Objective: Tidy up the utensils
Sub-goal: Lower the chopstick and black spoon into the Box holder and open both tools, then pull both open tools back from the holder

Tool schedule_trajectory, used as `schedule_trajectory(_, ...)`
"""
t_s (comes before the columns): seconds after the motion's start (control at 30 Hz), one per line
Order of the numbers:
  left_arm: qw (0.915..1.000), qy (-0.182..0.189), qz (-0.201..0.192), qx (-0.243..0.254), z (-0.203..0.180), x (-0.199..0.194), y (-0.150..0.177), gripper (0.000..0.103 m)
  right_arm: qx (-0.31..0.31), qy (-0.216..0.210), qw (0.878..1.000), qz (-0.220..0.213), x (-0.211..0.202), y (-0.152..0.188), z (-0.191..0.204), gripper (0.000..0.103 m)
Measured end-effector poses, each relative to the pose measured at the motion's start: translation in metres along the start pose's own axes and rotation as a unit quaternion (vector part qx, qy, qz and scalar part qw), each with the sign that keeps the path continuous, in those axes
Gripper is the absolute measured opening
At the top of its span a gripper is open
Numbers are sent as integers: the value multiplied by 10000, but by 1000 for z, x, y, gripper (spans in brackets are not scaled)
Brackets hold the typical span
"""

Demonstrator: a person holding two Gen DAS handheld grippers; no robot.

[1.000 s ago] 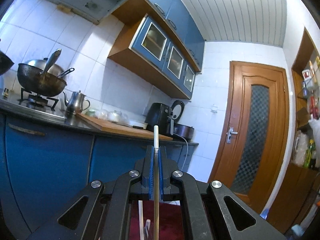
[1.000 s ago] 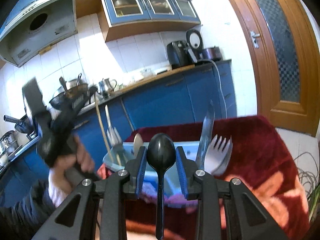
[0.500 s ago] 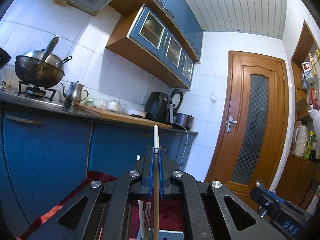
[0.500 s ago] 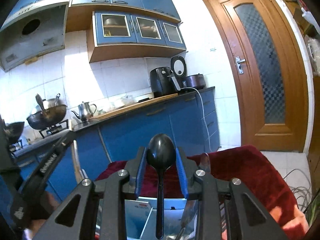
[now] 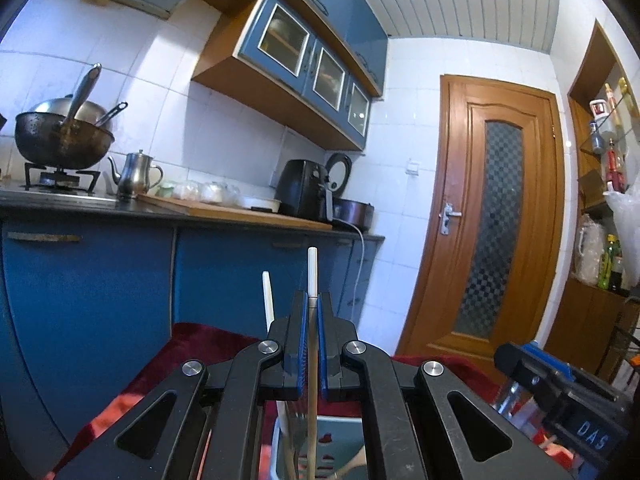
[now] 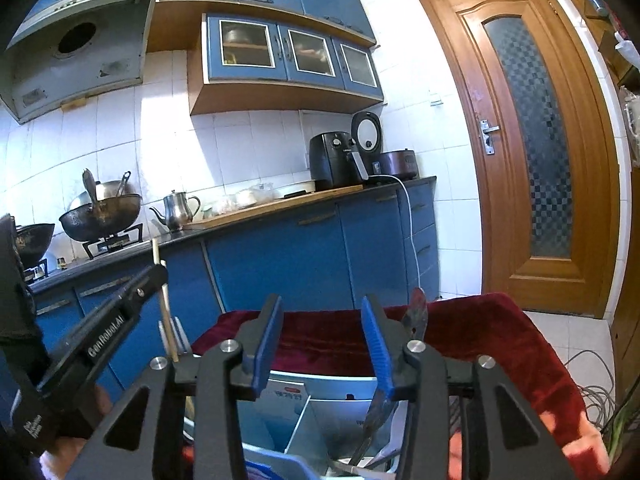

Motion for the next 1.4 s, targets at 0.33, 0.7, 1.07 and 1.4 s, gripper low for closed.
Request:
schedule_trajectory(0.33,9993,240,286,66,0,-22,2,25,80,-122,9999,-12,-26,-3,7,45)
schedule_trajectory(0.7,9982,315,500,115,7,-68,-1,29,232,-220,9995,44,-65,3,19,46)
schedule_trajectory(1.07,9949,264,889,394,2,-120,12,30,136,-228,9995,181,-115,20,40,50)
schedule_trajectory(1.4,9928,105,1157,291,16,-158,42,38,-37,-115,9995,303,-154,57,57,60)
Point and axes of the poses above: each gripper's, at about its wrist camera, not at the fingertips, and x roughly the way its jaws point, z to its left, y to its underside, the point moved 6 cm from there along x, roughly the way its jaws point, and after that the axes turned 11 degrees about z, right-handed, at the moved point
